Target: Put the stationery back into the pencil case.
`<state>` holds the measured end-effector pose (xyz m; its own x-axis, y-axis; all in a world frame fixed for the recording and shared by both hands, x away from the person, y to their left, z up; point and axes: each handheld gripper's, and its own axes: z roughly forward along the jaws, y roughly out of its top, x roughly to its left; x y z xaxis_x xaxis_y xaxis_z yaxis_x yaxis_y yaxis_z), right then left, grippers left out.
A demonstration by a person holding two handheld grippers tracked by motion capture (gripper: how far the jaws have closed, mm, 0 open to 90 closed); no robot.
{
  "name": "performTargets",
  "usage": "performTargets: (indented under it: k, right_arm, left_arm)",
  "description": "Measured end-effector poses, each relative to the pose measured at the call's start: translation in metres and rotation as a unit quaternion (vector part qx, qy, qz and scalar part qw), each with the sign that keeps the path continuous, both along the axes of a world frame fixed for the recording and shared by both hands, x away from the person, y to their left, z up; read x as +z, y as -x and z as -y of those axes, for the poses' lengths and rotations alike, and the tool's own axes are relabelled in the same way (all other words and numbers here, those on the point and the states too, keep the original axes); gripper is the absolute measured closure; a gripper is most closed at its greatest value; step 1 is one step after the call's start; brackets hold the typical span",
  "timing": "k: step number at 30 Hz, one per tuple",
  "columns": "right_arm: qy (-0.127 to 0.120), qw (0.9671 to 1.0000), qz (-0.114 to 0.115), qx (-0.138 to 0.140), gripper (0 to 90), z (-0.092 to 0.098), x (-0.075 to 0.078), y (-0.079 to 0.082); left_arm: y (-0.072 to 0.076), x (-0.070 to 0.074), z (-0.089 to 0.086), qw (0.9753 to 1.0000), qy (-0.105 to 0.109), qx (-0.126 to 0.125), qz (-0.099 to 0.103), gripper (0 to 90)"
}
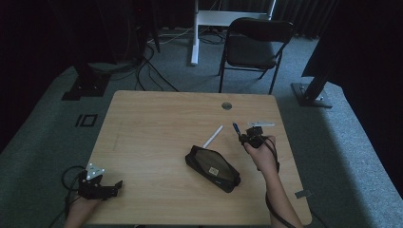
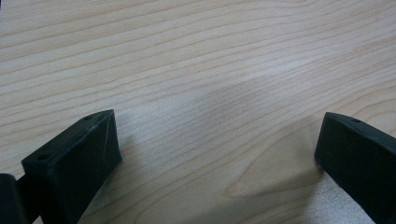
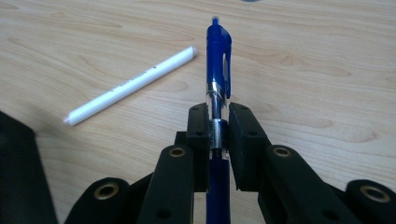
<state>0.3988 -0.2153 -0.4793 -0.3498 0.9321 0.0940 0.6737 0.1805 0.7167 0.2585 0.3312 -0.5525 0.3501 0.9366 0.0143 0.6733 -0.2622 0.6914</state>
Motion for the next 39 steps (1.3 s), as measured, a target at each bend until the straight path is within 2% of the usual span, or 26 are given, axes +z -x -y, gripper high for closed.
performTargets:
  k: [9,19,39]
  right_arm:
    - [-0.015,0.9994,0.012,0.027,79.3,-0.008,0.018,0.008]
    - [-0.030,0.9968,0.028,0.069,79.3,-0.023,0.039,0.022]
    - [-0.049,0.9881,0.045,0.139,79.3,-0.042,0.059,0.048]
  left_arm:
    - [0.000,0.000,0.000,1.0000,0.000,0.000,0.000,0.1]
    - [0.000,0.000,0.000,1.0000,0.000,0.000,0.000,0.1]
    - [0.000,0.000,0.000,1.0000,0.001,0.001,0.000,0.1]
